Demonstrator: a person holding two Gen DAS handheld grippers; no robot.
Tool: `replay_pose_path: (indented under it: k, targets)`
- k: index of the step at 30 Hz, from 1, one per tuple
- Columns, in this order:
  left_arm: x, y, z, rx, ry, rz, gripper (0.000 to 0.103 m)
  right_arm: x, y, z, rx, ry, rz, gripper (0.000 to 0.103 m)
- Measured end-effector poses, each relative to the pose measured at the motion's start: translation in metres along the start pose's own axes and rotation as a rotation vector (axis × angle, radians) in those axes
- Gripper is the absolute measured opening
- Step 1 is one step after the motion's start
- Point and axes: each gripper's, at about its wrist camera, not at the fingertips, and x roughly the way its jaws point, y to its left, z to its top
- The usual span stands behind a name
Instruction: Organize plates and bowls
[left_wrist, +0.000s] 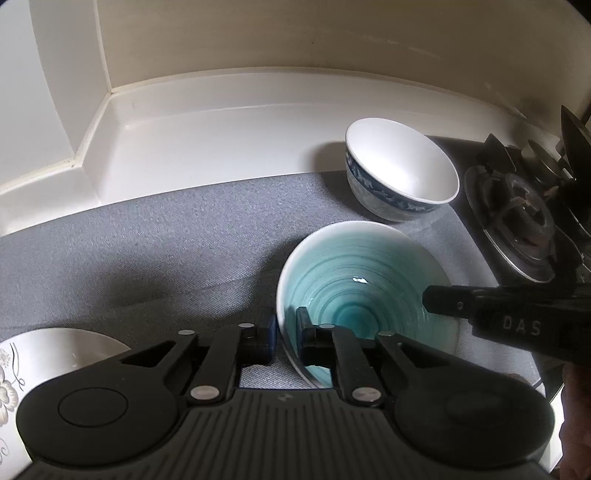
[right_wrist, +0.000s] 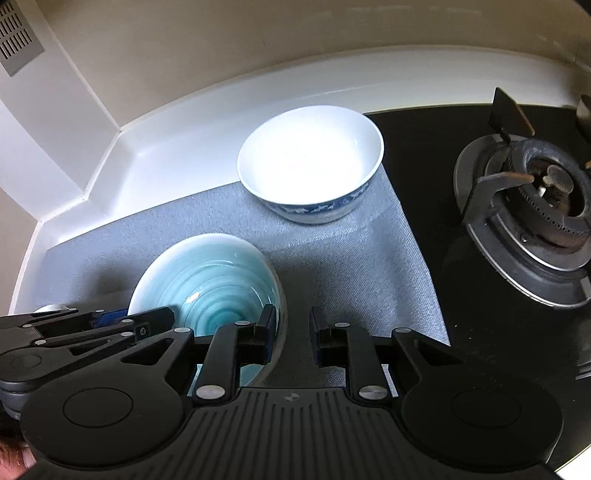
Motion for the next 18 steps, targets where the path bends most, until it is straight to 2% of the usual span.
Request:
replay_pose_path:
  k: [2, 9, 18]
  targets:
    - [-0.001, 0.0, 0.0, 0.007, -0.003, -0.009, 0.01, 0.001, 0.0, -0.001, 0.001, -0.005, 0.02, 0.008]
    - [-0.021, -0.001, -0.001, 0.007, -0.046, -0.026, 0.01, -0.012, 0.004, -0.005, 0.011, -0.046, 0.02, 0.007]
    - [-0.081, -0.029, -0.005, 0.031, -0.11, -0.068, 0.009, -0.08, -0.002, -0.012, 0.031, -0.109, 0.04, 0.007]
